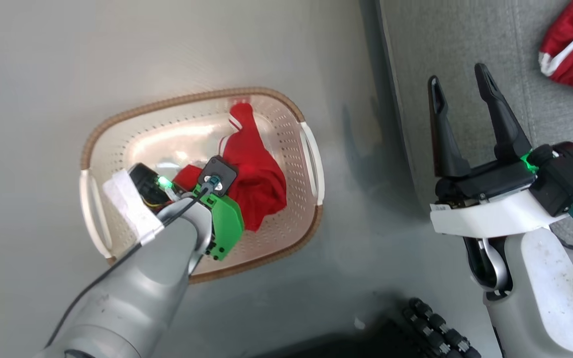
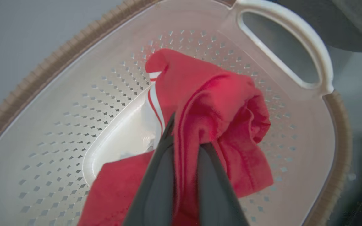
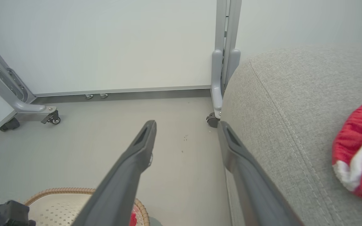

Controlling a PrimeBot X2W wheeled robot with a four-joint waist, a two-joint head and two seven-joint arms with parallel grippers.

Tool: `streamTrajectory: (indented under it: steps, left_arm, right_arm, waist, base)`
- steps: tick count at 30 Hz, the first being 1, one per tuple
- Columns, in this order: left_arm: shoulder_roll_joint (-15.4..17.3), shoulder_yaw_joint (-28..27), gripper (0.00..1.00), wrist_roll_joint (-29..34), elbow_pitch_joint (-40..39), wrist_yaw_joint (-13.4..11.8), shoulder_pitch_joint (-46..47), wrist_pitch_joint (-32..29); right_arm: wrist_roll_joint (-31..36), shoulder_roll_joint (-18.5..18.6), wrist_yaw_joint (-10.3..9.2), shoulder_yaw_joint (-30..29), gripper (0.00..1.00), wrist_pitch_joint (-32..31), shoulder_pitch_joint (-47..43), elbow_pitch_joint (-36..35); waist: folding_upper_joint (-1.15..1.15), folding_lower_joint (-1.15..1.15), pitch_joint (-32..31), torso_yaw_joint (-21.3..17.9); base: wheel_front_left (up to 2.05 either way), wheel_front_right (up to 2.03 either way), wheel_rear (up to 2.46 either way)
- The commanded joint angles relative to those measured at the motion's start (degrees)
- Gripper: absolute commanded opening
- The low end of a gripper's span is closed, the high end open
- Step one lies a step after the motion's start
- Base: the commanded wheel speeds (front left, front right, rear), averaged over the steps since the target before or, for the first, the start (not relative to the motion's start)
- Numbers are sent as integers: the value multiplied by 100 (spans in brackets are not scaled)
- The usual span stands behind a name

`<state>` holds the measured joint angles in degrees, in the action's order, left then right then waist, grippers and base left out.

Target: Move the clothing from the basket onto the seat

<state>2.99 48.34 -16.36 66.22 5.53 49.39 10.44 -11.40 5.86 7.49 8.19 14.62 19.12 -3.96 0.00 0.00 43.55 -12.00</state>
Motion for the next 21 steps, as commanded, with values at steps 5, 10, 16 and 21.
streamTrajectory:
  steps: [5,10,16,21]
  left_arm:
    - [-8,-38,0,-491,-692,-68,-502,266]
    - [-9,-181,0,-736,-1091,-239,-722,393]
    - [144,-498,0,-954,-1738,-457,-1007,465]
    - [360,-788,0,-1066,-2667,-701,-1384,478]
  right_arm:
    - [51,36,0,-150,100,-195,-378,-54]
    - [43,28,0,-193,100,-346,-578,-96]
    - [26,-15,0,-202,100,-485,-822,-125]
    - [16,-46,0,-206,100,-611,-1078,-134]
  waist:
    - [0,0,-1119,514]
    - [0,0,-1535,601]
    - [0,0,-2003,690]
    - [0,0,-2434,788]
  base:
    - [0,0,0]
    - [0,0,0]
    - [0,0,0]
    - [0,0,0]
